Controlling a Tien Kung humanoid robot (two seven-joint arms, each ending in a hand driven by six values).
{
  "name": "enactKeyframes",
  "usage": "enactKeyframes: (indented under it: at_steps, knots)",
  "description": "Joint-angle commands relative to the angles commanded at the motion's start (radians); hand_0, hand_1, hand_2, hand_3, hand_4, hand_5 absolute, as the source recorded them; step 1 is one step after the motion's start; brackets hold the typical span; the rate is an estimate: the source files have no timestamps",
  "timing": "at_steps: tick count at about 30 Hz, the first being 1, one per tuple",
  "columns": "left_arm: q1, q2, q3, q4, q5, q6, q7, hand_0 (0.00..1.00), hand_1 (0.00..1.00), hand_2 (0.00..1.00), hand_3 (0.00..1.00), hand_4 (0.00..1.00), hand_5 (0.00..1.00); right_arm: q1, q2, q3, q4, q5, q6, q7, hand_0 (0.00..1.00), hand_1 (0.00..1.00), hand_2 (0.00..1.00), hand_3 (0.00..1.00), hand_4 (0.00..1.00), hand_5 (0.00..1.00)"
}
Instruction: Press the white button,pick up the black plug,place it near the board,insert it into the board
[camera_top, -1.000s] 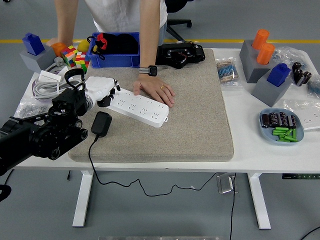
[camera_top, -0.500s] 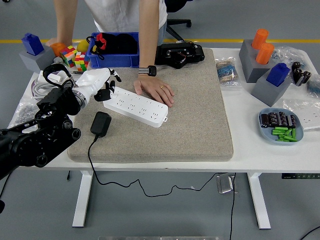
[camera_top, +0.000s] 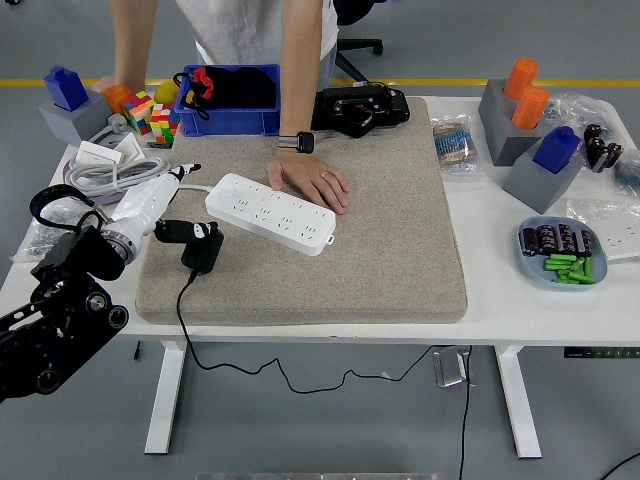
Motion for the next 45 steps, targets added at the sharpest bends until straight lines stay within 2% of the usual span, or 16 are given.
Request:
enactKeyframes:
  at_steps: [7, 12, 13, 18, 19, 24, 25, 36, 37, 43, 44, 45]
  knots:
    - [0.037, -0.015, 0.002, -0.023, 0.020, -0.003, 0.030, 0.863, 0.948, 0.983, 0.998, 0.998, 0.584, -0.002, 0.002, -0.002, 0.000, -0.001, 0.000, 0.000, 0.766, 0.639, 0.641, 0.610, 0.658, 0.429]
    - [0.045, -0.024, 0.011, -0.033, 0.061, 0.018, 0.058, 0.863, 0.948, 0.983, 0.998, 0.998, 0.584, -0.002, 0.003, -0.005, 0.000, 0.000, -0.001, 0.001, 0.766, 0.639, 0.641, 0.610, 0.658, 0.429]
    - [0.045, -0.025, 0.014, -0.030, 0.071, 0.019, 0.062, 0.823, 0.912, 0.953, 0.991, 0.998, 0.396, -0.002, 0.003, -0.006, 0.000, 0.000, 0.000, 0.001, 0.766, 0.638, 0.640, 0.609, 0.658, 0.429]
    - [0.042, -0.026, 0.022, -0.011, 0.124, 0.014, 0.083, 0.823, 0.912, 0.953, 0.991, 0.998, 0.396, -0.002, 0.002, -0.008, 0.000, 0.000, -0.001, 0.001, 0.766, 0.638, 0.640, 0.609, 0.658, 0.429]
    - [0.041, -0.025, 0.023, -0.007, 0.126, 0.014, 0.084, 0.770, 0.847, 0.853, 0.916, 0.998, 0.094, -0.002, 0.002, -0.008, -0.001, -0.001, -0.001, 0.001, 0.766, 0.638, 0.641, 0.609, 0.657, 0.428]
    - [0.040, -0.025, 0.034, 0.013, 0.118, 0.015, 0.084, 0.770, 0.847, 0.853, 0.916, 0.998, 0.094, -0.002, 0.001, -0.012, -0.001, -0.001, -0.002, 0.001, 0.766, 0.638, 0.641, 0.609, 0.657, 0.428]
    - [0.040, -0.025, 0.037, 0.015, 0.115, 0.019, 0.080, 0.650, 0.754, 0.755, 0.841, 0.965, 0.050, -0.002, 0.001, -0.013, 0.000, 0.000, -0.002, 0.002, 0.766, 0.639, 0.640, 0.609, 0.658, 0.428]
    - [0.029, -0.026, 0.078, 0.028, 0.095, 0.046, 0.053, 0.620, 0.716, 0.711, 0.826, 0.945, 0.035, -0.002, 0.001, -0.023, 0.002, 0.003, -0.002, 0.004, 0.766, 0.638, 0.641, 0.609, 0.658, 0.428]
    - [0.028, -0.026, 0.081, 0.030, 0.095, 0.050, 0.050, 0.498, 0.641, 0.632, 0.742, 0.922, 0.023, -0.002, 0.001, -0.023, 0.002, 0.003, -0.002, 0.004, 0.765, 0.639, 0.641, 0.610, 0.658, 0.428]
    - [0.023, -0.026, 0.092, 0.038, 0.090, 0.066, 0.036, 0.498, 0.641, 0.632, 0.742, 0.922, 0.023, -0.003, 0.001, -0.021, 0.001, 0.003, -0.004, 0.005, 0.765, 0.639, 0.641, 0.610, 0.658, 0.428]
    - [0.022, -0.027, 0.093, 0.039, 0.089, 0.066, 0.036, 0.437, 0.620, 0.606, 0.652, 0.893, 0.022, -0.004, 0.001, -0.021, 0.001, 0.003, -0.004, 0.005, 0.766, 0.638, 0.641, 0.610, 0.657, 0.426]
    - [0.022, -0.028, 0.094, 0.040, 0.088, 0.067, 0.035, 0.437, 0.620, 0.606, 0.652, 0.893, 0.022, -0.004, 0.001, -0.020, 0.002, 0.003, -0.004, 0.005, 0.766, 0.638, 0.641, 0.610, 0.657, 0.426]
